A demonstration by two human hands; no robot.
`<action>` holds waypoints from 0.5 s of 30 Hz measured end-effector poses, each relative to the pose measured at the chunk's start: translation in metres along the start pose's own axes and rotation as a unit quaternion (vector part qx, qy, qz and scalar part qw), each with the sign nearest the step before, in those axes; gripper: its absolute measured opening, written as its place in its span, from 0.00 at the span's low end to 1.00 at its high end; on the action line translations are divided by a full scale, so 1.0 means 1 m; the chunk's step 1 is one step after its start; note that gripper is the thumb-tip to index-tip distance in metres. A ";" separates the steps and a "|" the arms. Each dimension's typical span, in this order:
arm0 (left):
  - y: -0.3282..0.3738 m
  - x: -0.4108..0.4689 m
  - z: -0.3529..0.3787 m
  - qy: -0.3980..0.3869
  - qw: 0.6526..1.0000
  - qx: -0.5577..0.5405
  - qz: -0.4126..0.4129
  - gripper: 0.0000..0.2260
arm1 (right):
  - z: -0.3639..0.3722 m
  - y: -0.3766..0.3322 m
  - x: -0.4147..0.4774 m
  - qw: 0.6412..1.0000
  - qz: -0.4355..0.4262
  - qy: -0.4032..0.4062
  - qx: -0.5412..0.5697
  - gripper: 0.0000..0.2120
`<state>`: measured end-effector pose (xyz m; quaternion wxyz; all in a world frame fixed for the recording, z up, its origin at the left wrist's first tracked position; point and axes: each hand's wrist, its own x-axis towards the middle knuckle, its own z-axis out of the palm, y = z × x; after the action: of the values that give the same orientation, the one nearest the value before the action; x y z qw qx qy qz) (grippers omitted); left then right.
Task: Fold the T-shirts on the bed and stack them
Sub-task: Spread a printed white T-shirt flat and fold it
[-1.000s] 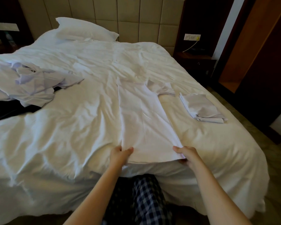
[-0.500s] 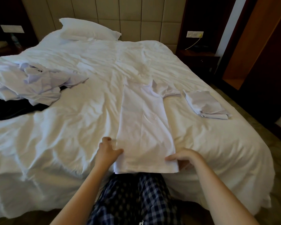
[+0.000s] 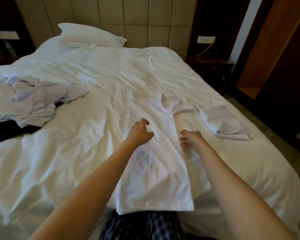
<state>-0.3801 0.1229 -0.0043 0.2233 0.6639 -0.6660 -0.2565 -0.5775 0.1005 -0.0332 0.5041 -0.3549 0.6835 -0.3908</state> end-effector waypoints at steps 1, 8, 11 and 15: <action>0.002 0.010 0.001 -0.007 1.000 0.003 0.004 0.21 | 0.001 -0.004 0.009 0.999 0.008 -0.008 0.039 0.16; 0.003 0.080 0.016 -0.049 0.998 0.020 0.028 0.21 | 0.006 -0.019 0.074 0.981 0.050 -0.019 0.187 0.19; 0.003 0.113 0.024 -0.065 0.996 0.030 0.045 0.22 | 0.017 -0.026 0.104 0.961 0.045 -0.041 0.269 0.23; 0.003 0.154 0.040 -0.073 0.995 0.038 0.062 0.24 | 0.033 -0.035 0.141 0.920 0.023 -0.066 0.386 0.24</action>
<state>-0.4110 -0.0290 -0.0400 0.1638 0.6089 -0.7298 -0.2642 -0.5760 -0.0447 -0.0656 0.6550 -0.1422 0.4522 -0.5884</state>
